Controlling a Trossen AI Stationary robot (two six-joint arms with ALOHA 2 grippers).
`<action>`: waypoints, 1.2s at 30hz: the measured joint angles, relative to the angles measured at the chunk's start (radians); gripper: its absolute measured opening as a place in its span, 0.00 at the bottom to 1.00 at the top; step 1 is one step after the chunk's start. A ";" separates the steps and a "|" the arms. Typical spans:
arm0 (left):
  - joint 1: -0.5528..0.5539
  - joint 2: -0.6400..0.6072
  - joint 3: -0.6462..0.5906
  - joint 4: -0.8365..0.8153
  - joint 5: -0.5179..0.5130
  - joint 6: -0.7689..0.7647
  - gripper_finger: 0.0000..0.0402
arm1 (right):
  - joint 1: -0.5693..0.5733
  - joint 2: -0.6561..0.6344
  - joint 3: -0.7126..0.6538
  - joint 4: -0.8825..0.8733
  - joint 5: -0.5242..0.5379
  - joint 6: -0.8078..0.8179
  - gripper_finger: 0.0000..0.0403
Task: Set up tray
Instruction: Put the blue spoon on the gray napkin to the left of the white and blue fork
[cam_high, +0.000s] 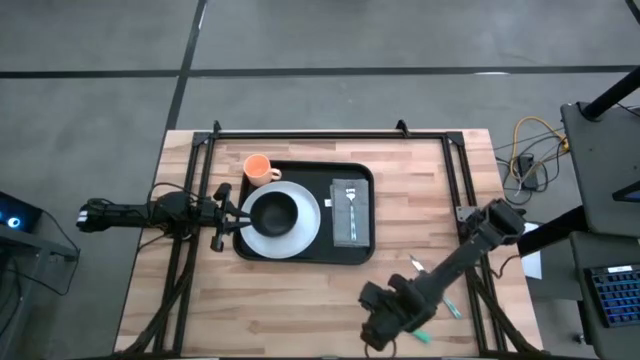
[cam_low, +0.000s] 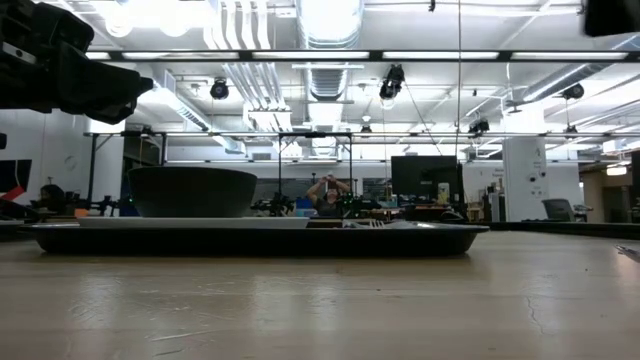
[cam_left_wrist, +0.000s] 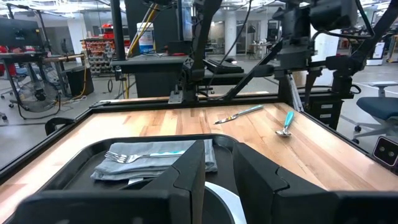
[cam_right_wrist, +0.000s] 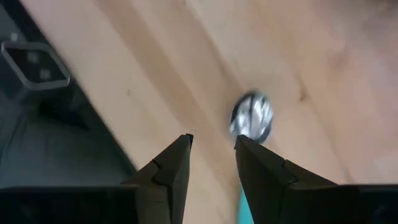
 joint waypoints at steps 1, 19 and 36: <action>0.000 0.000 0.000 0.000 0.000 0.000 0.16 | 0.010 0.000 0.000 0.000 -0.008 0.011 0.29; 0.000 0.000 0.000 0.000 0.000 0.000 0.16 | 0.134 0.000 -0.092 -0.033 -0.067 0.167 0.32; 0.000 0.000 0.000 0.000 0.000 0.000 0.16 | 0.137 -0.023 -0.278 0.207 -0.068 0.167 0.36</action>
